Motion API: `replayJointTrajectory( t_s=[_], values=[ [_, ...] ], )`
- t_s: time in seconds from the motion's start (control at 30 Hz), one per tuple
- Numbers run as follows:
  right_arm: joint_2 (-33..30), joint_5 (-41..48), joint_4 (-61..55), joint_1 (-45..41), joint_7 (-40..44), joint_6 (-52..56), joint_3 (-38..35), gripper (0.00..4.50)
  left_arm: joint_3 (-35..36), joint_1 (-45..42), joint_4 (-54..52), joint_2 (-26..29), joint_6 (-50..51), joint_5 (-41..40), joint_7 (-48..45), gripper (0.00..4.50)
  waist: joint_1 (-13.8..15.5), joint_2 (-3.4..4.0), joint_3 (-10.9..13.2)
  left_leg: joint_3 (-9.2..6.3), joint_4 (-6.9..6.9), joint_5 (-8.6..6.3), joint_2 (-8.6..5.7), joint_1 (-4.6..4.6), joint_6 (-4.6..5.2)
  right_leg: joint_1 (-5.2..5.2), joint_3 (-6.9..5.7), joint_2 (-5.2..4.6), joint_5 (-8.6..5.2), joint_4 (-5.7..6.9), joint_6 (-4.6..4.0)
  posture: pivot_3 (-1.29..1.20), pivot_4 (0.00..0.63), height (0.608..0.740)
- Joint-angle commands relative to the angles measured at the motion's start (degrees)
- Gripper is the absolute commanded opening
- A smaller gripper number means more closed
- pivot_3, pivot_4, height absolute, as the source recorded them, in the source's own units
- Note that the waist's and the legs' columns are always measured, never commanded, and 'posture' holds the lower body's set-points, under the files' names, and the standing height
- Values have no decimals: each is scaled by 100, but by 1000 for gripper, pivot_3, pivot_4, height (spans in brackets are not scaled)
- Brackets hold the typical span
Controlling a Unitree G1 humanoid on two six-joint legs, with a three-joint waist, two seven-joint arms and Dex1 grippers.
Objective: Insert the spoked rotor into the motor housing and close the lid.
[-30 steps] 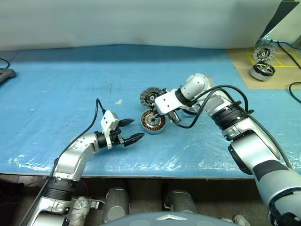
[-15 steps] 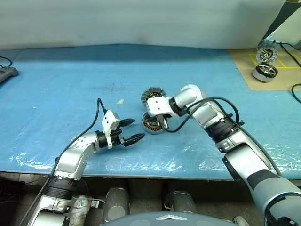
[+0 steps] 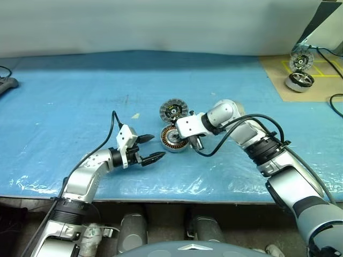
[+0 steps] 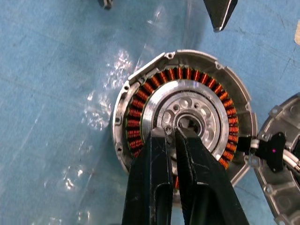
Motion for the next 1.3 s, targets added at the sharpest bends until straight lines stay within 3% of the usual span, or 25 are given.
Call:
replayJointTrajectory(
  t_s=[0.03,0.63,0.93,1.13,1.3],
  values=[
    [-121,-222,78,57,-125,-268,73,287,50,-43,-83,34,-102,-22,-31,4500,-3,0,0,0,0,0,0,1,0,1,0,0,0,0,0,0,150,740],
    [131,86,237,-148,-491,-307,-297,287,84,-2,-264,118,42,-121,-86,4500,-8,0,0,0,0,0,0,2,0,2,1,0,0,-1,0,0,150,740],
    [-33,109,269,-225,-373,-387,-374,287,41,4,-286,158,46,-144,-120,4500,-2,0,0,0,-1,0,0,0,0,1,1,1,0,-3,0,0,150,740],
    [125,527,115,-439,-227,261,-674,287,38,-67,-174,110,22,-131,-102,4500,-9,0,1,1,-2,0,1,0,0,0,1,1,0,-2,0,0,150,740],
    [241,613,-427,-118,-228,457,-613,287,17,-95,-117,67,-11,-113,-108,4500,0,0,1,1,-7,2,0,-1,3,-2,1,1,0,-4,0,0,150,740]
  ],
)
